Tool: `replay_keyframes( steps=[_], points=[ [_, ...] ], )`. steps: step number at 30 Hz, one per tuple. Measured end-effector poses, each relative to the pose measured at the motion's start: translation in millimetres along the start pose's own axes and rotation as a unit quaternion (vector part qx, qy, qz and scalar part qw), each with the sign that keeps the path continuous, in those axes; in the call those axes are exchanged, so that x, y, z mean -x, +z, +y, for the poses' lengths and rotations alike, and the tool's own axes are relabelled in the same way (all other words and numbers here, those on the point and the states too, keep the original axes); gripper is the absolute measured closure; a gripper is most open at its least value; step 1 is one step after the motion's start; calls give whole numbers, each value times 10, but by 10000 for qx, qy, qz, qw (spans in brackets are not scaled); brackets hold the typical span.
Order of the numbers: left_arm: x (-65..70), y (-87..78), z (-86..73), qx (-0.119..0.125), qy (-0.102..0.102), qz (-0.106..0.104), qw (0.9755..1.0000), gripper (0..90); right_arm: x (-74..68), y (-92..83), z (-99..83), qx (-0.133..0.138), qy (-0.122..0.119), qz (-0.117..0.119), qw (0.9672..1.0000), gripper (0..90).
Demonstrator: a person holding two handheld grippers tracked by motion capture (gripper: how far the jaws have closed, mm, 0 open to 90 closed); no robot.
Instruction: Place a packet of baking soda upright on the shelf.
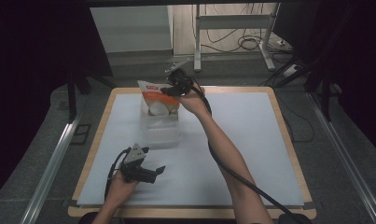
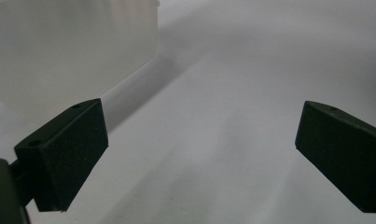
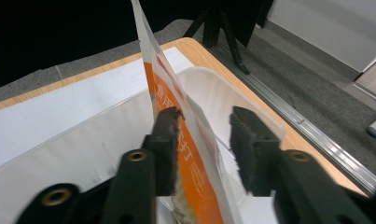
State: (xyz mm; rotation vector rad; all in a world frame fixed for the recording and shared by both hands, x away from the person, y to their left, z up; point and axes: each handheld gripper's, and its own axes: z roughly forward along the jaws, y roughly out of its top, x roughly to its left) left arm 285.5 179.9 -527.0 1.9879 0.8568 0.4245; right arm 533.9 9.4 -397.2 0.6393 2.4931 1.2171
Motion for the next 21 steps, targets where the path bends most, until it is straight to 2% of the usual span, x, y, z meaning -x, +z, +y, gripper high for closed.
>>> replay_keyframes(
  steps=[5,10,21],
  points=[
    [4,5,0,-17,10,7,10000,25,-6,-40,-12,-10,58,-15,10000,434],
    [2,2,-1,-12,3,14,10000,24,-40,-82,-19,29,28,-103,9999,334],
    [1,-2,1,-42,-1,11,10000,24,-92,-147,-40,159,-190,-280,9993,210]
  ],
)
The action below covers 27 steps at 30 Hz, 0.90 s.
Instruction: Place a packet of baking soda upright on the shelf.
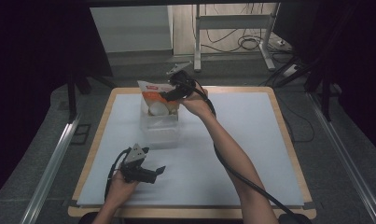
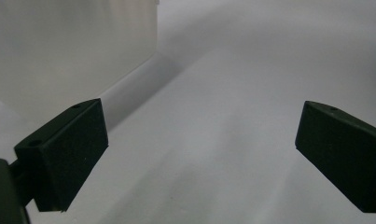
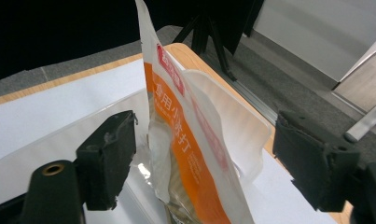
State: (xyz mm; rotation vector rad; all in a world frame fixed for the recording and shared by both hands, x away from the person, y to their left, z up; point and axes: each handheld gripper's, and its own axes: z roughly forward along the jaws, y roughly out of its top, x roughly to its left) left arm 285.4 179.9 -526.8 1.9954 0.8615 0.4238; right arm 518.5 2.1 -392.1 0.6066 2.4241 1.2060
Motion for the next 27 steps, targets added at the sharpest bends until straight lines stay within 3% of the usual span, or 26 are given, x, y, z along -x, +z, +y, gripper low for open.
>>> replay_keyframes(
  steps=[27],
  points=[
    [1,2,0,-4,-30,11,10000,24,12,-399,-136,60,-119,-8,9999,90]
  ],
)
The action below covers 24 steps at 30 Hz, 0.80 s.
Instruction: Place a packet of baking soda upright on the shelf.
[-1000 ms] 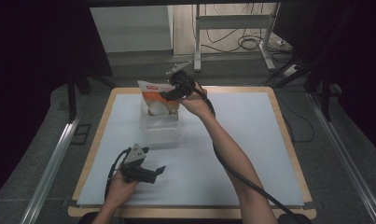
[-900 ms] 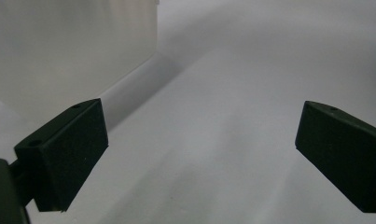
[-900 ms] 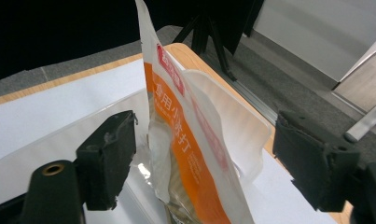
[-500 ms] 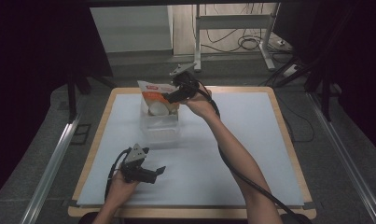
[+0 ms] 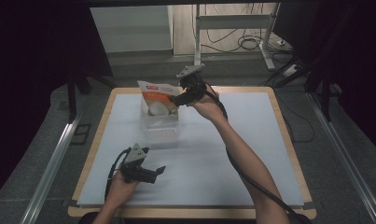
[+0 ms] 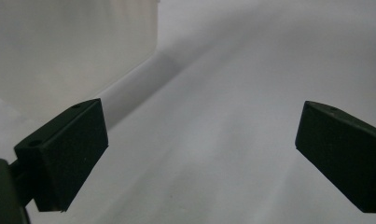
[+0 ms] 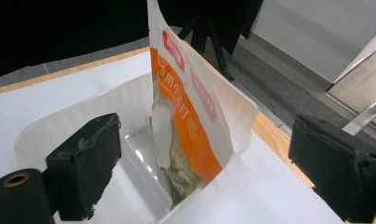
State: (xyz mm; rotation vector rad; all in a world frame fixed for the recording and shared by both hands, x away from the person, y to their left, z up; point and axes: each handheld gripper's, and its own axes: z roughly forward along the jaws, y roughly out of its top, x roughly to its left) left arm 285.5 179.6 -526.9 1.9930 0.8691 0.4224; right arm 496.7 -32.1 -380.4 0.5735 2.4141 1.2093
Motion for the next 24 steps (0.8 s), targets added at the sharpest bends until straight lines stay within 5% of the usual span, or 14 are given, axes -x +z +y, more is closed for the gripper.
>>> replay_keyframes(
  steps=[24],
  points=[
    [-14,-15,-4,81,-46,30,10000,21,-94,-477,-483,96,210,40,9997,25]
  ],
)
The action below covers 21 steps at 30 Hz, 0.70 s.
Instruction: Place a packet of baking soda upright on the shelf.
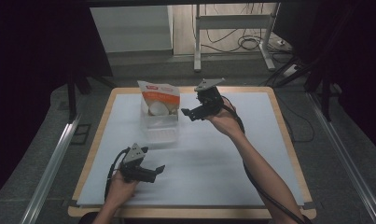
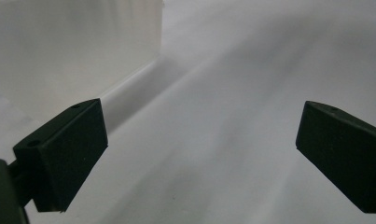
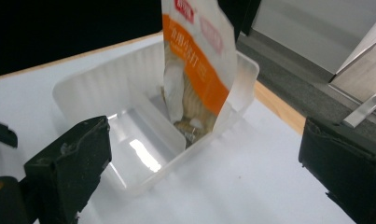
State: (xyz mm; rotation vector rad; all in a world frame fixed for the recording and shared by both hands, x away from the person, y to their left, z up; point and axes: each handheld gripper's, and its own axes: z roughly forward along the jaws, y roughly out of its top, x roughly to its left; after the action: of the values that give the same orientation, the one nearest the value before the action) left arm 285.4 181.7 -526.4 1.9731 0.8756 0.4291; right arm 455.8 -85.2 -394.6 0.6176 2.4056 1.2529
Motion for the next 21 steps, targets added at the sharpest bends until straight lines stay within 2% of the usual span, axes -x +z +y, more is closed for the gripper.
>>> replay_keyframes(
  steps=[15,21],
  points=[
    [9,1,-1,-4,5,18,10000,21,-141,-187,-372,20,22,61,10000,25],
    [15,1,2,-24,34,17,10000,21,-164,-287,-558,71,164,48,9998,23]
  ],
)
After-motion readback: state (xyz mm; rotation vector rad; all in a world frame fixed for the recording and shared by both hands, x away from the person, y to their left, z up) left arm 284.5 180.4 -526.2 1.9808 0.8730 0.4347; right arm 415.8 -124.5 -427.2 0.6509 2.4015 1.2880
